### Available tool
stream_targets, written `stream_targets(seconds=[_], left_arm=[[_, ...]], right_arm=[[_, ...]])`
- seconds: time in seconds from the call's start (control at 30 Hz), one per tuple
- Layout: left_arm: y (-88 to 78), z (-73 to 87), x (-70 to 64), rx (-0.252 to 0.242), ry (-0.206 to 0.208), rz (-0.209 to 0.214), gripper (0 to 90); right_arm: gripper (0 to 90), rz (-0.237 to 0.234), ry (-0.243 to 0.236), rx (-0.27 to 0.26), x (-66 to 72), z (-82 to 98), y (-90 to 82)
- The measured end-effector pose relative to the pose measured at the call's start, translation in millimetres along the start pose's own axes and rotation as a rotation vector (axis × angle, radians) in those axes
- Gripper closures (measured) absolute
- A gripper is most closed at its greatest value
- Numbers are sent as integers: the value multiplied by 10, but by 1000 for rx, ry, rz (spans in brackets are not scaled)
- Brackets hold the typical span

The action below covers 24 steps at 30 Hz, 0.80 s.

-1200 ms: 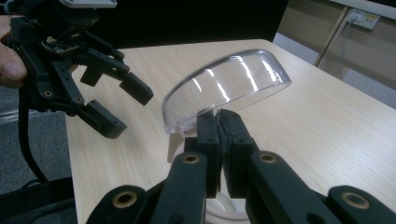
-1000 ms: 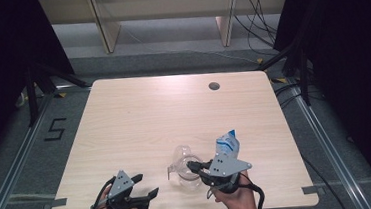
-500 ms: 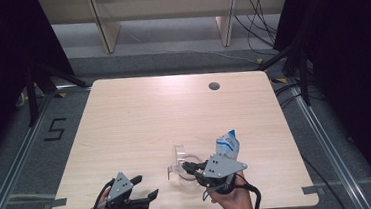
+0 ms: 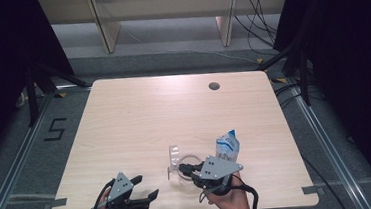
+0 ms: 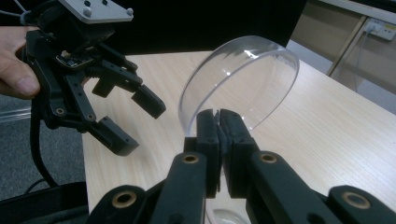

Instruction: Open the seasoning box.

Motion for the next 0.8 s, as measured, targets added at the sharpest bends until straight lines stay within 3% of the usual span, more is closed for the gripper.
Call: stream_targets(seconds=[0.07,0.27,0.5,0.8], left_arm=[[-2,-2,3,1,21,2,253],[12,9,-19,4,6,4,254],[-1,14,0,11,9,-5,253],[8,2,-4,-5,-6,0,253]], right_arm=[[869,6,2,2,-6,5,-10],[862,-17,6,-11,25,-15,15],[841,9,12,-9,-21,3,-37],[626,44,56,3,-68,168,-289]])
Point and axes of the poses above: each handheld gripper's, and its own axes: y roughly forward along the jaws, z roughly out of its underside, x roughly to its left, the point moved 10 cm from there along y, roughly forward along the jaws, and after that the axes turned 9 degrees about -y, right-handed, at the moved point
